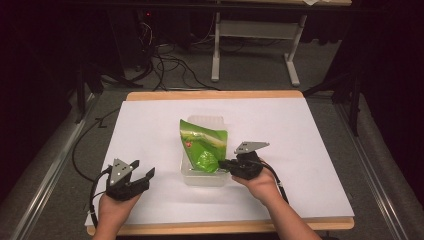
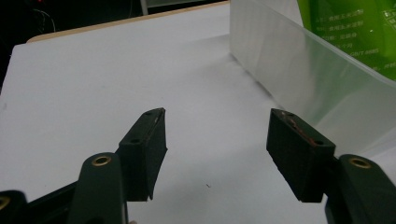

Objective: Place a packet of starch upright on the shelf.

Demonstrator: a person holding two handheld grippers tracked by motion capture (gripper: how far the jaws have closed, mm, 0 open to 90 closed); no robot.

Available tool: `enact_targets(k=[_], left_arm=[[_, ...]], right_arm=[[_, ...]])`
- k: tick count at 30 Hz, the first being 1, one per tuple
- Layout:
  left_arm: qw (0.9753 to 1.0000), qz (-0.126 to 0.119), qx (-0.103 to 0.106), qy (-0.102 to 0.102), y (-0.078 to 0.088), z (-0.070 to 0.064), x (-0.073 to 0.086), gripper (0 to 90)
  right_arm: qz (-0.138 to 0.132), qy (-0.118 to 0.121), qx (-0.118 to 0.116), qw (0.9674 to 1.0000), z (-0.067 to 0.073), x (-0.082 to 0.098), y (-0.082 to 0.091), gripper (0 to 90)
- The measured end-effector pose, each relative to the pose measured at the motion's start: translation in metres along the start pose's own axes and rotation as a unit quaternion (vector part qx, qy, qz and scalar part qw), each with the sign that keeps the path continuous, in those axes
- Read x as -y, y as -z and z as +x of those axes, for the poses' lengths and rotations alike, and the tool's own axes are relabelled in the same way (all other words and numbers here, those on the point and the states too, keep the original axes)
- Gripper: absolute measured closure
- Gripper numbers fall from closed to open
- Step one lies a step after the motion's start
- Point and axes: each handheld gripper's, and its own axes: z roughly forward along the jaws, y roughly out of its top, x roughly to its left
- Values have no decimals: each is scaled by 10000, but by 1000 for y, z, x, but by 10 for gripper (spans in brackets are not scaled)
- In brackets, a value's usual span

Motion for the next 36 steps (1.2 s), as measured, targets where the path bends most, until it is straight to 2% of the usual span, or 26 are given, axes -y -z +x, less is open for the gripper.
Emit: enact_targets(k=[5, 9, 13, 14, 15, 20, 23, 24, 26, 27, 29, 34, 36], left_arm=[[10000, 5, 4, 7, 0, 0, 0, 383], [10000, -17, -12, 15, 0, 0, 0, 383], [10000, -43, -3, 34, 1, 2, 0, 383], [10000, -38, -2, 51, 1, 2, 0, 383], [10000, -24, 5, 51, 0, 4, 0, 383], [10000, -31, 21, 38, 1, 2, 0, 383], [10000, -15, 12, 17, 0, 2, 0, 384], [10000, -9, 7, 7, 0, 2, 0, 383], [10000, -1, 4, 14, -1, 1, 0, 383], [10000, 7, 13, 21, -1, 1, 0, 383], [10000, 18, 6, 11, -2, 1, 0, 383], [10000, 0, 0, 10, -2, 0, 0, 383], [10000, 0, 10, 16, -1, 0, 0, 383]], right_arm=[[11, 27, 35, 10000, 1, 3, -4, 884], [352, 189, 261, 9989, 4, 8, -20, 892], [492, 311, 306, 9978, 6, 1, -19, 883], [458, 249, 262, 9983, 4, 0, -18, 870], [373, 162, 247, 9989, 1, -1, -14, 819], [-145, 93, 159, 9997, -1, -9, 2, 692], [-564, 97, 90, 9983, 0, -15, 10, 707], [-572, 77, 99, 9983, 0, -16, 10, 730], [-442, 56, 148, 9989, -1, -15, 6, 857], [-414, 64, 146, 9990, -2, -14, 4, 884], [-318, 61, 230, 9992, -5, -13, 1, 898], [-282, -35, 280, 9992, -8, -6, -2, 898], [-299, 69, 318, 9990, -6, -7, -1, 868]])
